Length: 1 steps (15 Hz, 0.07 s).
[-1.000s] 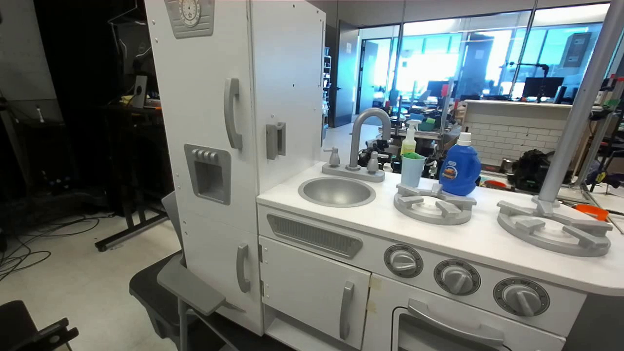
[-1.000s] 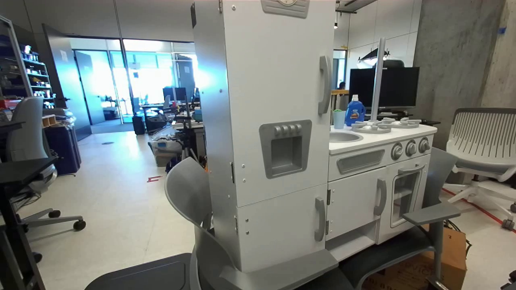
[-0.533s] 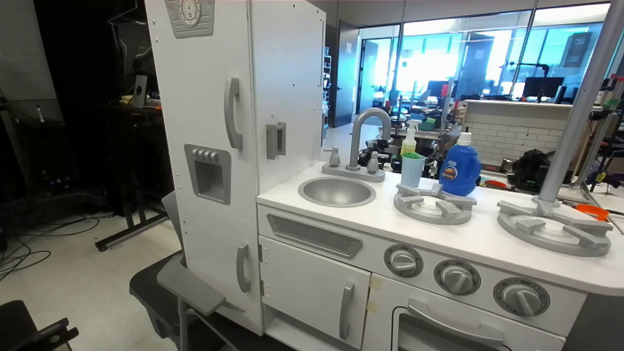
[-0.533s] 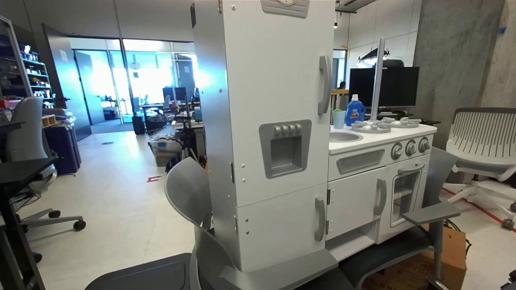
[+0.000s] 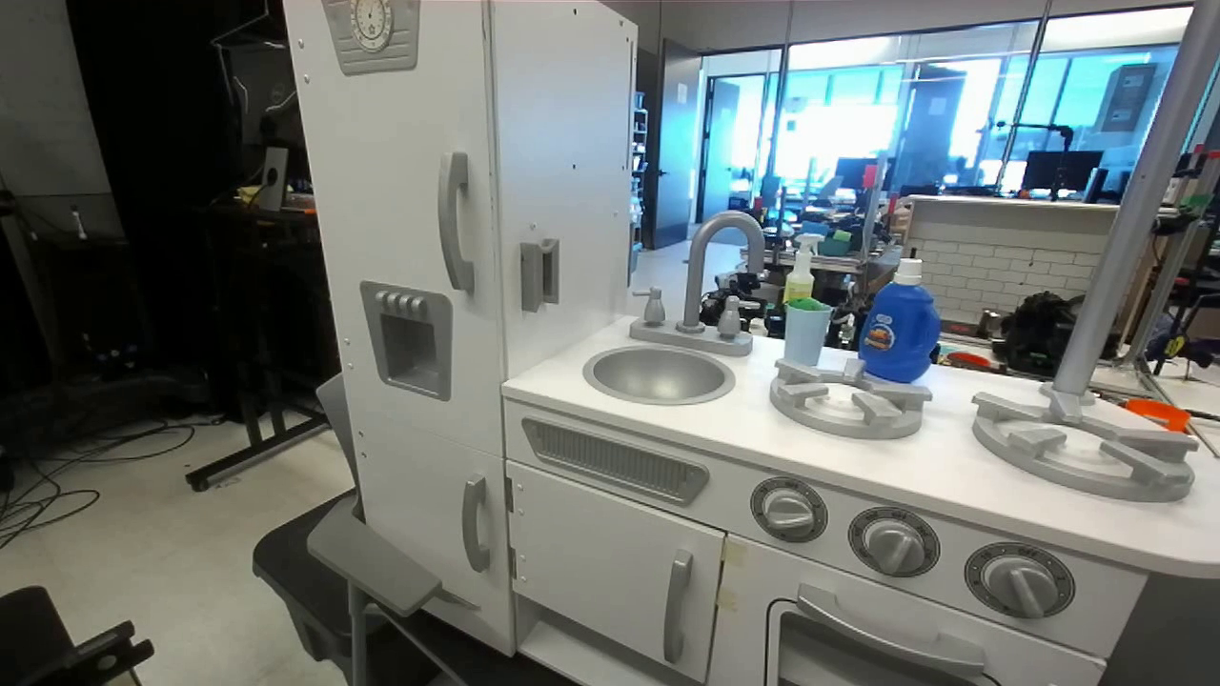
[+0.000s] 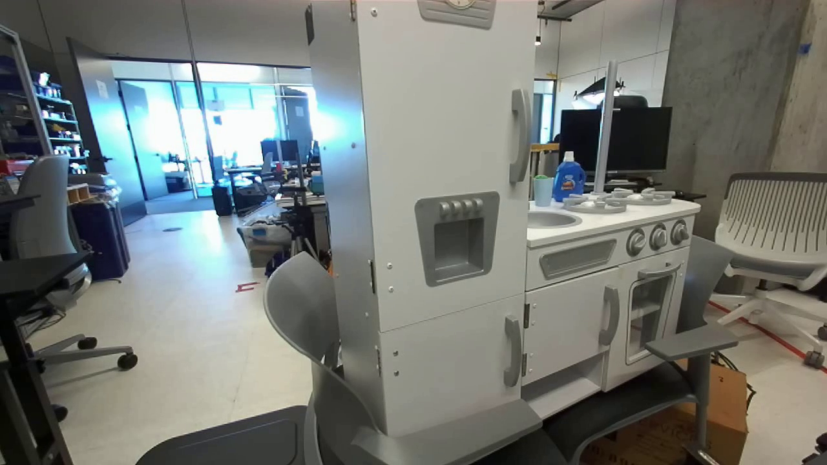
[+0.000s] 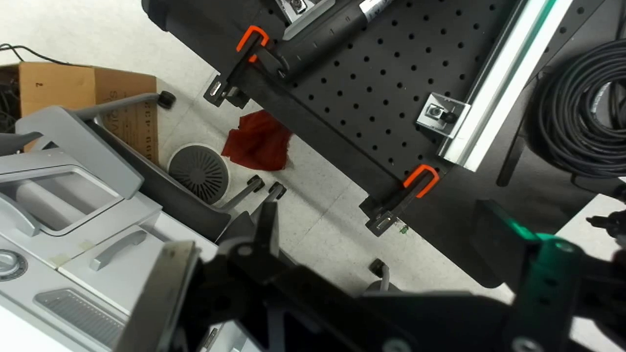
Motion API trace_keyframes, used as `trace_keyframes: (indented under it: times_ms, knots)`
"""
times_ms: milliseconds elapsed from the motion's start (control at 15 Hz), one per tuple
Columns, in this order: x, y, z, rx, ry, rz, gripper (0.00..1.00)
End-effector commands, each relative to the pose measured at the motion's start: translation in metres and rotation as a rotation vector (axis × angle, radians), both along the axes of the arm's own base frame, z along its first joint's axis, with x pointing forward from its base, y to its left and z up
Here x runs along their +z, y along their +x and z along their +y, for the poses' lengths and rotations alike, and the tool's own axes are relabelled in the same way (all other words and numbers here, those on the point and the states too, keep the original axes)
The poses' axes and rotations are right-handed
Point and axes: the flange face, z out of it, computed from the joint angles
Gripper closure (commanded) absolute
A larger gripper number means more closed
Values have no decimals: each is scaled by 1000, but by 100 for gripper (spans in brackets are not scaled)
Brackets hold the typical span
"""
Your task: Put the black bottle and the sponge on the top shelf then close the door
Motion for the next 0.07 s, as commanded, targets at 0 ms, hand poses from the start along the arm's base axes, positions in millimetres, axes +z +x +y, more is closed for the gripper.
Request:
trace_keyframes:
  times_ms: [0]
  knots:
    - [0, 0, 0, 0, 0, 0, 0]
